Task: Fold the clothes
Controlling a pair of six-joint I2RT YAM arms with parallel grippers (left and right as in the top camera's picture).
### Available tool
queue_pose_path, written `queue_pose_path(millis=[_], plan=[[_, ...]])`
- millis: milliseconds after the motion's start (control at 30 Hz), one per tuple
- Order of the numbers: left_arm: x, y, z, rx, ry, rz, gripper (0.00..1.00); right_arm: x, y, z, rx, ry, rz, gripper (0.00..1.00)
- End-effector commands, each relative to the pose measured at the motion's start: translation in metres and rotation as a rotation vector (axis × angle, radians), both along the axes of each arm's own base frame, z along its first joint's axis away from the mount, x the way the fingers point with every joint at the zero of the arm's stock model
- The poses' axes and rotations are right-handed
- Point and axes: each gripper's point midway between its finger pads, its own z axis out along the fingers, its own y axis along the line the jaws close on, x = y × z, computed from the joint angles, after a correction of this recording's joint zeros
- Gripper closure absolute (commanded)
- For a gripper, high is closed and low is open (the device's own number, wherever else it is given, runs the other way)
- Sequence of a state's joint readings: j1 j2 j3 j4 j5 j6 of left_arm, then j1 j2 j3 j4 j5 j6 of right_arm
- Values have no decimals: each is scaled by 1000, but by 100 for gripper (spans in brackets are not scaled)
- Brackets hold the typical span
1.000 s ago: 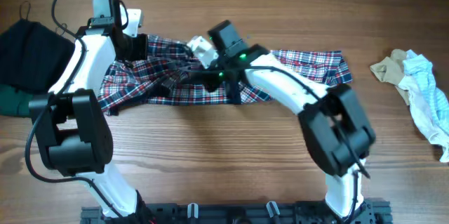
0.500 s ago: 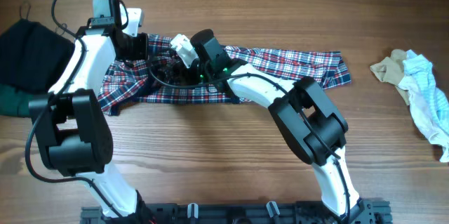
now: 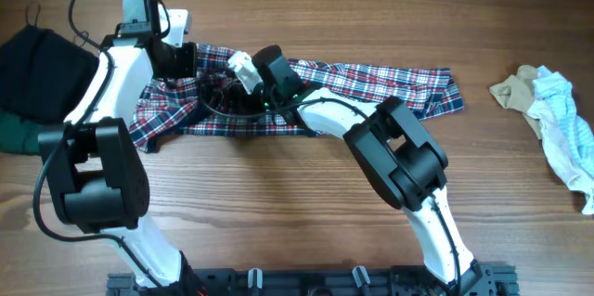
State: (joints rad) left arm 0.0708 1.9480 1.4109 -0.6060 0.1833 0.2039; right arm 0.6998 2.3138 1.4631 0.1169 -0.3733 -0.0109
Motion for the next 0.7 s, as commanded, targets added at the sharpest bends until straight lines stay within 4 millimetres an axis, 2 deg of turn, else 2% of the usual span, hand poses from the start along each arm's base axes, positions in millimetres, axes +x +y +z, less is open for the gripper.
queue_pose_path(millis=[0,67,133,233,333,433,500,567,667], plan=[[6,3,41,-3,-105,7,93,0,8,13,55,5,20,94],[6,-2,51,-2,-124,-4,93,4,10,47,91,-50,25,94],[2,-12,49,-4,-108,-26,95,5,9,73,110,-75,23,91],[-1,-28,47,-5,-98,-60,94,2,-2,92,95,-57,13,88],[-3,-40,46,-7,-90,-87,95,5,-24,106,55,-32,-33,87],[-17,-45,39,7,-32,-123,96,14,-62,84,-73,30,-140,87],[-30,-32,30,85,33,-115,96,13,-91,66,-139,120,-183,88],[-35,-23,28,132,58,-96,96,11,-118,53,-197,194,-224,91],[-35,-22,27,134,58,-96,96,18,-197,29,-402,267,-409,95]])
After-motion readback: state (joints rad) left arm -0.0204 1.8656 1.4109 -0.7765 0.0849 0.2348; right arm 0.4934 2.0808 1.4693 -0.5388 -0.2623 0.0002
